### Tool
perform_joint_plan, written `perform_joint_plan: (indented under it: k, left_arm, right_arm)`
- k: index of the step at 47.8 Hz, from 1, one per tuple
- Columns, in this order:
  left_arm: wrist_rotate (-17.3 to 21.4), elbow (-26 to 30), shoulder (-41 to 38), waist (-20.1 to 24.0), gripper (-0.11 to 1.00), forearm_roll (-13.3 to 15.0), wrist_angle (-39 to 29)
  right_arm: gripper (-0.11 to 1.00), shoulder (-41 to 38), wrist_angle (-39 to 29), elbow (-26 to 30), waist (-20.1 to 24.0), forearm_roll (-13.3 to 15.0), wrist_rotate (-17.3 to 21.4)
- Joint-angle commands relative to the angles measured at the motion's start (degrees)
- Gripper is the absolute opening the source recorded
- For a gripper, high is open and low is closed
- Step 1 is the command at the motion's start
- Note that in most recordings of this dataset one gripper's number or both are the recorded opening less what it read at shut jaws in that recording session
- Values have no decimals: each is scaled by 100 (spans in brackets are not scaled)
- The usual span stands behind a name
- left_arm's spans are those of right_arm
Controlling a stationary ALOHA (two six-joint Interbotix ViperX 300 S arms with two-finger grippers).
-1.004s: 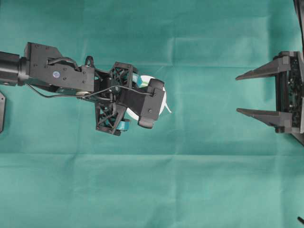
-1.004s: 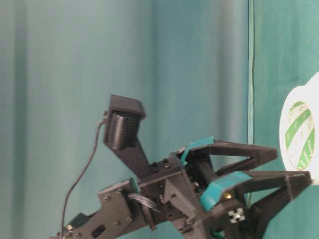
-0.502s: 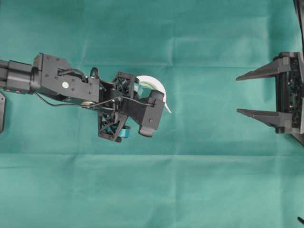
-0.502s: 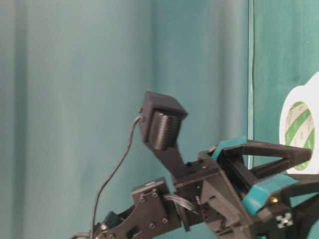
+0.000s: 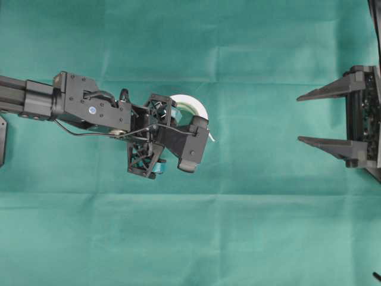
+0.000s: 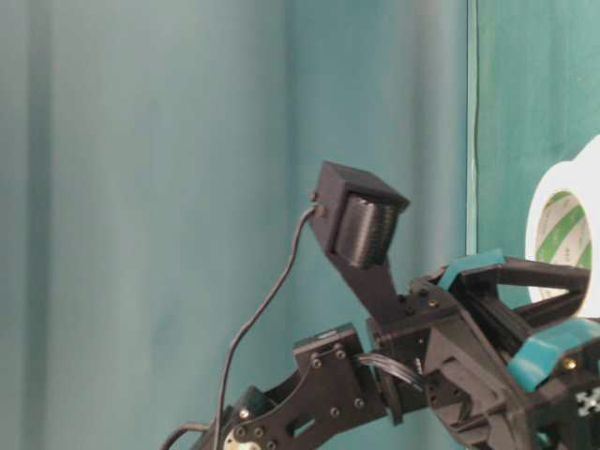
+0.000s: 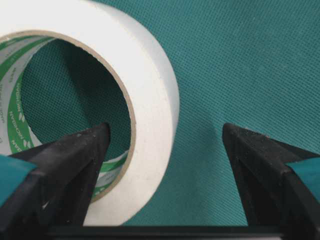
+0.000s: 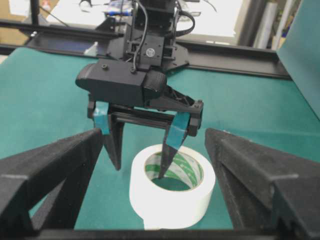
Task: Peel off the duct tape with your right arm.
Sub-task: 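Close the left gripper on the roll's side wall and hold it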
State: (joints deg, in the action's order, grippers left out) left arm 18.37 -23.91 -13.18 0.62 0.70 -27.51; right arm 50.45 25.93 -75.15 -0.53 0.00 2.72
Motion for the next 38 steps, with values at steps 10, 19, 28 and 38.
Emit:
perform_joint_plan:
  k: [10,19,28,38]
  left_arm:
    - [0,53,26,18,91,0,26]
    - [0,44,26,18,91,0,26]
    - [0,44,26,18,63,-9,26]
    - [35,79,97,9,25,-18,26]
  right_arm:
    - [74,-35,62,62,0,9,9]
    - [74,-35,62,70,0,0,9]
    - [74,-35,62,44,0,0,9]
    - [74,-35,70,26,0,9,9]
